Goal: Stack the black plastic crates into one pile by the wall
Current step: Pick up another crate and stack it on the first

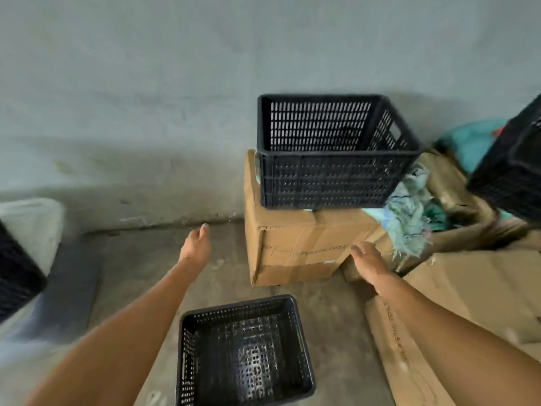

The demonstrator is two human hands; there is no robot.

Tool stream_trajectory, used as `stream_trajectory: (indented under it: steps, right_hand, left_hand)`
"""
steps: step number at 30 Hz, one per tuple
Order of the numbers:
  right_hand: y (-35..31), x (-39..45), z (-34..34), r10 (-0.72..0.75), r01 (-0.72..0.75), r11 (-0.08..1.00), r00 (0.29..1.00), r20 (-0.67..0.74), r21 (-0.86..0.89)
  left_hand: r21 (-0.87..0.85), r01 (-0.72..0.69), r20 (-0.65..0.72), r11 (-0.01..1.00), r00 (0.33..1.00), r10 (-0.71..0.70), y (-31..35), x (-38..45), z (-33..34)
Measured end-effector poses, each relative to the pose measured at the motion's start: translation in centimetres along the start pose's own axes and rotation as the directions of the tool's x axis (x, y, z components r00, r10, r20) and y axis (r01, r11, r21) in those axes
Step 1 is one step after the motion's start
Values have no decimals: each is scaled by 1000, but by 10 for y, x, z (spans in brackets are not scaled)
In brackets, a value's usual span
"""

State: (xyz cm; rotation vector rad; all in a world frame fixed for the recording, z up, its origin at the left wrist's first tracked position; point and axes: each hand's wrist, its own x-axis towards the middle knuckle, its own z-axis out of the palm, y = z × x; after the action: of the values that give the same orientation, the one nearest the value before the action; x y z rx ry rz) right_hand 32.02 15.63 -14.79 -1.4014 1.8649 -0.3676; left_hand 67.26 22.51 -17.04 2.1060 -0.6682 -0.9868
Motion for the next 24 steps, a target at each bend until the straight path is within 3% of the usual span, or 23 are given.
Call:
stream_trajectory:
  steps: [3,11,19,24]
  right_hand:
    - [-43,-11,-48,-94,97,995,992,-88,35]
    - [-106,-6,-147,-174,214,967,951,-255,137]
    - [-143,105,-203,-218,266,959,914,-343,101]
    - [-154,213,-226,-205,197,978,906,-371,-59]
  left_hand:
    - [-89,-107,35,990,993,111,68,-5,-23]
    - [-259,-257,83,931,955,286,193,-6,-37]
    - [-195,-303,30,933,949,315,275,51,33]
    - [-131,-245,-84,961,968,235,303,118,91]
